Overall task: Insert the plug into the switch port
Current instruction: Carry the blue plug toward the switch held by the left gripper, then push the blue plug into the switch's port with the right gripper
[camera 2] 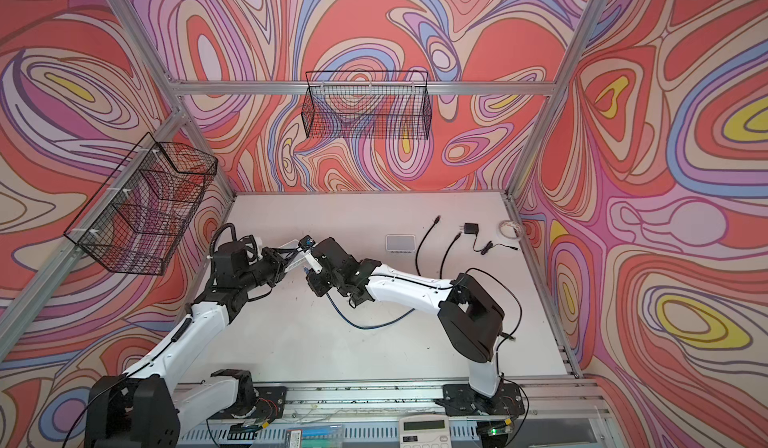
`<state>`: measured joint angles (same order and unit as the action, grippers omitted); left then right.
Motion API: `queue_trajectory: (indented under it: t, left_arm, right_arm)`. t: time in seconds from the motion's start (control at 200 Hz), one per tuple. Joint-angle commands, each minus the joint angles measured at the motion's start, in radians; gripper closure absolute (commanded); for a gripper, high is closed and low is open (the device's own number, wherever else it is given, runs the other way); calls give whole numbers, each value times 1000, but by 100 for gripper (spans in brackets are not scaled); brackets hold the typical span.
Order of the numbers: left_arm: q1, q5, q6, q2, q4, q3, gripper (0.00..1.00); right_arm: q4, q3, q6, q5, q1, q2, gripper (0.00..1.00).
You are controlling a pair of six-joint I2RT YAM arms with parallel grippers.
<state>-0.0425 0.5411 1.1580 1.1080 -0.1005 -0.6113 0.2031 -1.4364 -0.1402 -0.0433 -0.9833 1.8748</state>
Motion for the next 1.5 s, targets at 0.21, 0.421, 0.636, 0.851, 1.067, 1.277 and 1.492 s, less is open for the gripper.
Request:
queue_trajectory:
  t: [0.21, 0.421, 0.636, 0.851, 1.067, 1.277, 1.492]
  left_arm:
    - [-5, -6, -18, 3, -19, -11, 100]
    - [-5, -8, -21, 7, -32, -5, 100]
    - [-5, -12, -21, 4, -40, 4, 100]
    - [-5, -10, -25, 4, -45, 6, 100]
    - [-5, -6, -30, 0, -45, 10, 100]
    - [-4, -3, -29, -11, -60, 24, 100]
    - [-5, 19, -29, -14, -78, 30, 100]
  right_arm:
    - [20, -49, 1, -10, -8, 12, 100]
    - [33, -61, -3, -12, -13, 10, 100]
    - [31, -63, -9, -17, -17, 14, 100]
    - [32, -73, -10, -17, -19, 21, 100]
    - [40, -91, -10, -16, -20, 25, 100]
    - [54, -107, -4, -14, -19, 37, 100]
    - [61, -124, 5, -13, -19, 46, 100]
